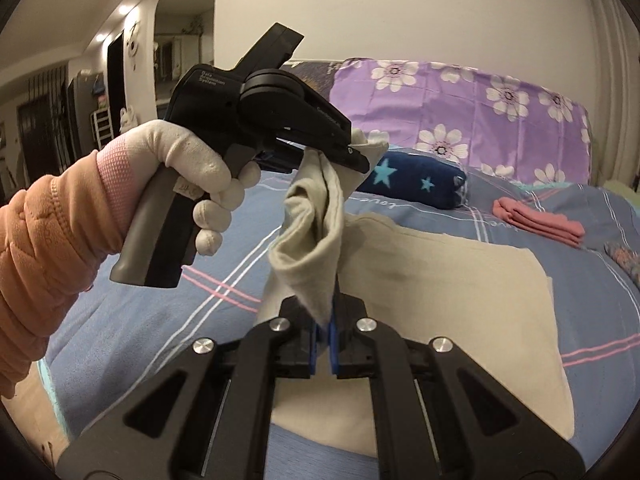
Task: Fold small clothes
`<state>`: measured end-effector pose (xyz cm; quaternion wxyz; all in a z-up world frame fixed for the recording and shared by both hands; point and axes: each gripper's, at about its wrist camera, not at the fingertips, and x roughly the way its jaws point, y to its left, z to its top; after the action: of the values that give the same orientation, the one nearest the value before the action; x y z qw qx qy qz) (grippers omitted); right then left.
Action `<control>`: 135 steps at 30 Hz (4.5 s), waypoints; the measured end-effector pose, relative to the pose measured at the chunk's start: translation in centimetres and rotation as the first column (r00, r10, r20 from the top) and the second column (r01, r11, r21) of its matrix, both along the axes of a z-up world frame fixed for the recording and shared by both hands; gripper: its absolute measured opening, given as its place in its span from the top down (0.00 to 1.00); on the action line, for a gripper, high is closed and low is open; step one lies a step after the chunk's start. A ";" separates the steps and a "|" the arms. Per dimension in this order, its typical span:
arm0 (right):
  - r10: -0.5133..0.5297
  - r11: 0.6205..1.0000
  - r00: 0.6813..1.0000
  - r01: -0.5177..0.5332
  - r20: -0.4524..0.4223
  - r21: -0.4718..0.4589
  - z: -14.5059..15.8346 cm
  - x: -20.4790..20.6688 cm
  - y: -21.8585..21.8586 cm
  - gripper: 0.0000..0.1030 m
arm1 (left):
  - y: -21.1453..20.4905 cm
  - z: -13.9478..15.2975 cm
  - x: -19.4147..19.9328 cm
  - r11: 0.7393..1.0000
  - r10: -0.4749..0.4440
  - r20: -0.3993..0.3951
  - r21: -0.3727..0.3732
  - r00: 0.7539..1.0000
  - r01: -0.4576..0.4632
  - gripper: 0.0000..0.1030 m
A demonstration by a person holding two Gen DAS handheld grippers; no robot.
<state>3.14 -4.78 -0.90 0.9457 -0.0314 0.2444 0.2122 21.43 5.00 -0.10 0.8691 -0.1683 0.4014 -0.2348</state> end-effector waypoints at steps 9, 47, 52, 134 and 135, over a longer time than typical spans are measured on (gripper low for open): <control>-0.110 0.977 0.989 0.127 -0.102 0.173 -1.3 0.6 -10.1 0.96 | -11.3 0.6 1.0 0.992 -0.065 0.002 0.104 0.998 0.064 0.90; -0.079 0.836 0.911 0.282 -0.405 0.472 -7.9 1.3 -23.4 0.97 | -26.4 2.0 -6.7 0.833 -0.293 0.205 0.534 0.934 0.144 0.48; -0.088 0.841 0.909 0.287 -0.408 0.458 -7.9 1.8 -23.2 0.97 | -23.2 -1.4 -12.6 0.763 -0.337 0.153 0.622 0.929 0.174 0.48; -0.137 0.968 0.843 0.225 -0.520 0.109 -5.8 10.1 -23.0 0.43 | -8.4 -8.8 -8.6 0.990 -0.059 -0.059 0.128 0.996 0.066 0.45; -0.136 0.969 0.839 0.223 -0.527 0.105 -6.1 10.5 -22.9 0.43 | -8.4 -8.9 -8.4 0.990 -0.062 -0.062 0.120 0.996 0.070 0.45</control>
<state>13.61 -27.65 -6.97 0.8605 0.1265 0.4726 0.1420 13.01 -3.44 -9.03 0.8574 -0.1082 0.4456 -0.2335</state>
